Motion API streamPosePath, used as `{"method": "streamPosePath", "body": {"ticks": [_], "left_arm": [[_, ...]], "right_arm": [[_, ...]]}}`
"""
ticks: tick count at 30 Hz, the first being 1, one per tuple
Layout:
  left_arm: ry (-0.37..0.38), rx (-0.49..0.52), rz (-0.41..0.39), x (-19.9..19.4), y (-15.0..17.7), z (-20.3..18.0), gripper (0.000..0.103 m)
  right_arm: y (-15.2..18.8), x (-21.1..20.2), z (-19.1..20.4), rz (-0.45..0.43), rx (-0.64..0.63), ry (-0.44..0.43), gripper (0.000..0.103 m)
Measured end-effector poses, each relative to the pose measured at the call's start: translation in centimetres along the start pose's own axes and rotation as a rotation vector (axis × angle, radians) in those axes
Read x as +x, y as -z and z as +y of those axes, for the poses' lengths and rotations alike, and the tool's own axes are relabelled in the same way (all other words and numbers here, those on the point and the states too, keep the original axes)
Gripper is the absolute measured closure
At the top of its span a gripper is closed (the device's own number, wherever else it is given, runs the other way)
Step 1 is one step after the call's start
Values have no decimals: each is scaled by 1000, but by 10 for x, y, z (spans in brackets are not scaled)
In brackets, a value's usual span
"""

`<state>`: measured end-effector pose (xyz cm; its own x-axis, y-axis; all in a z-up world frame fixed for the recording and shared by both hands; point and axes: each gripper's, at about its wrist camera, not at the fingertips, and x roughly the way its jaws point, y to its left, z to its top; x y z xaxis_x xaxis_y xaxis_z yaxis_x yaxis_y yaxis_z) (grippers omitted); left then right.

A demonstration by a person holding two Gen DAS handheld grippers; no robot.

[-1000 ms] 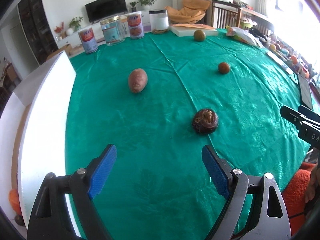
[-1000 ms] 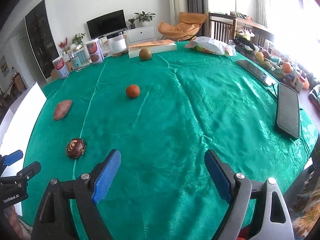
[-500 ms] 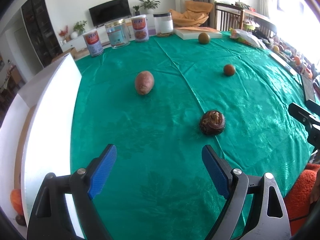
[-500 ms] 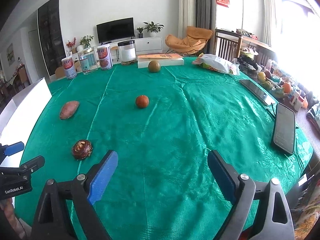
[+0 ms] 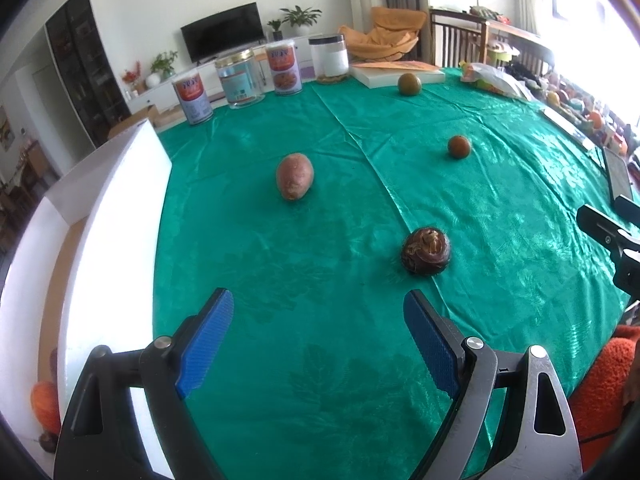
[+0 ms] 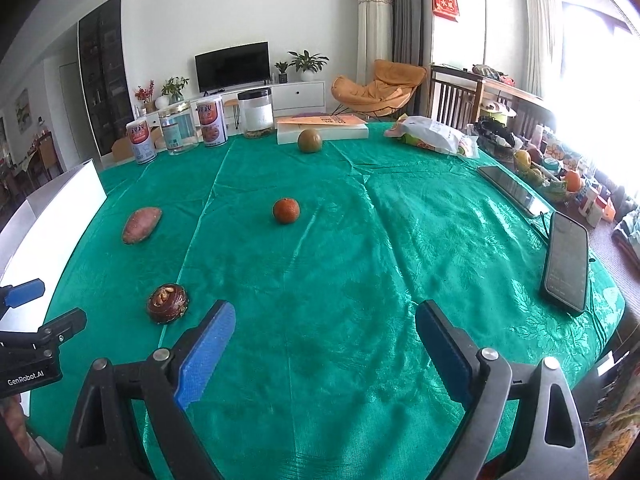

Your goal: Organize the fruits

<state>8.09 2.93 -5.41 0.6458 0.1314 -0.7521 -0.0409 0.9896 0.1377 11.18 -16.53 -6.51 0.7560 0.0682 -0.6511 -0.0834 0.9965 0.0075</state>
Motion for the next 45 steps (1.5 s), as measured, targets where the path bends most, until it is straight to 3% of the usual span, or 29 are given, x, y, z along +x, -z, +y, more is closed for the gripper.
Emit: {"method": "streamPosePath", "body": {"ticks": [16,35,45], "left_arm": [[-10,18,-6,-3,0,-4,15],[89,10,125,12,2,-12,15],[89,11,133,13,4,-13,15]], "right_arm": [[0,-7,7,-28,-37,15,11],[1,6,7,33,-38,15,8],[1,7,6,41,-37,20,8]]}}
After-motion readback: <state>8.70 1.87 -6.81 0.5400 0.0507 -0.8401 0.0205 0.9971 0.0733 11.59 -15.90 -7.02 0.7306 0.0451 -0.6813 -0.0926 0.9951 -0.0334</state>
